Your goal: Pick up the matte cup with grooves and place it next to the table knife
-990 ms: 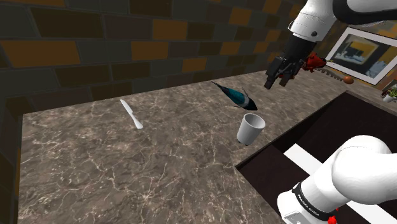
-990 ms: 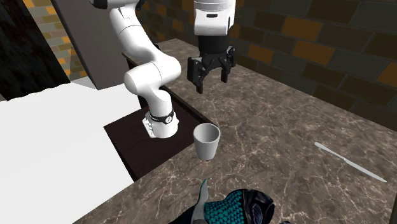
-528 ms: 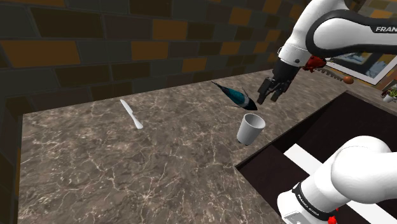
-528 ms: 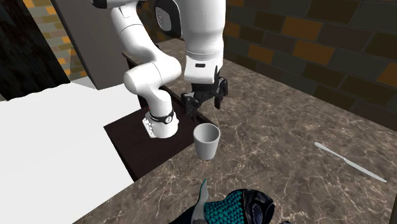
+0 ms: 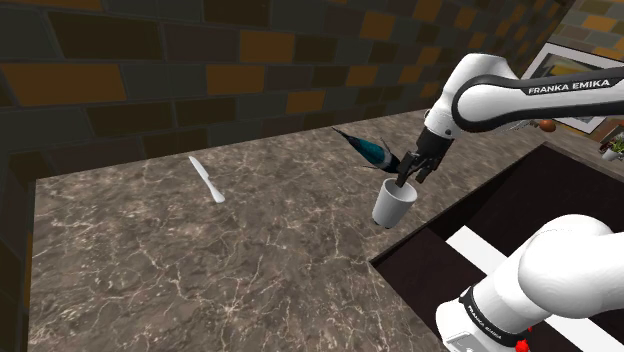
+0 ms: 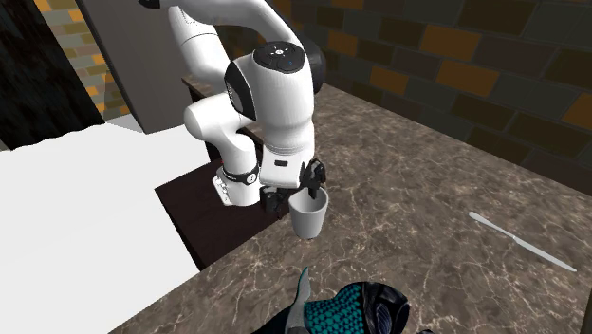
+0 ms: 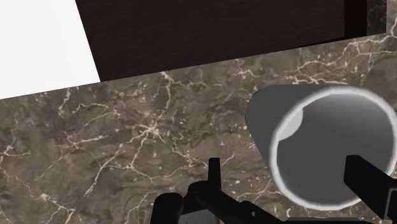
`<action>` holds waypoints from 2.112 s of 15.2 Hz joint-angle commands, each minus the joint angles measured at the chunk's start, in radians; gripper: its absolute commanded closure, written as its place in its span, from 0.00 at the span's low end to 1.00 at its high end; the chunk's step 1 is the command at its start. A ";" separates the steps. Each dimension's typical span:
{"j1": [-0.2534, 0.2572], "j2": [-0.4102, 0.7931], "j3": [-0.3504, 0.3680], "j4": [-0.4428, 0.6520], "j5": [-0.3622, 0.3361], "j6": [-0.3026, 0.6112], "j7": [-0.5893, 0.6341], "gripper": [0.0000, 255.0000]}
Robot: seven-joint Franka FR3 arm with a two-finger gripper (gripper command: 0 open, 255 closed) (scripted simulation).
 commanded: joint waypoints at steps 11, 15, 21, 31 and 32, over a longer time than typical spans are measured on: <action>0.006 0.054 -0.006 -0.063 0.006 0.118 -0.008 0.00; 0.006 0.054 -0.006 -0.063 0.006 0.117 -0.008 1.00; 0.006 0.054 -0.006 -0.063 0.006 0.117 -0.008 1.00; 0.003 -0.006 0.003 -0.002 0.003 -0.003 0.005 1.00; 0.002 -0.013 0.004 0.008 0.003 -0.020 0.006 1.00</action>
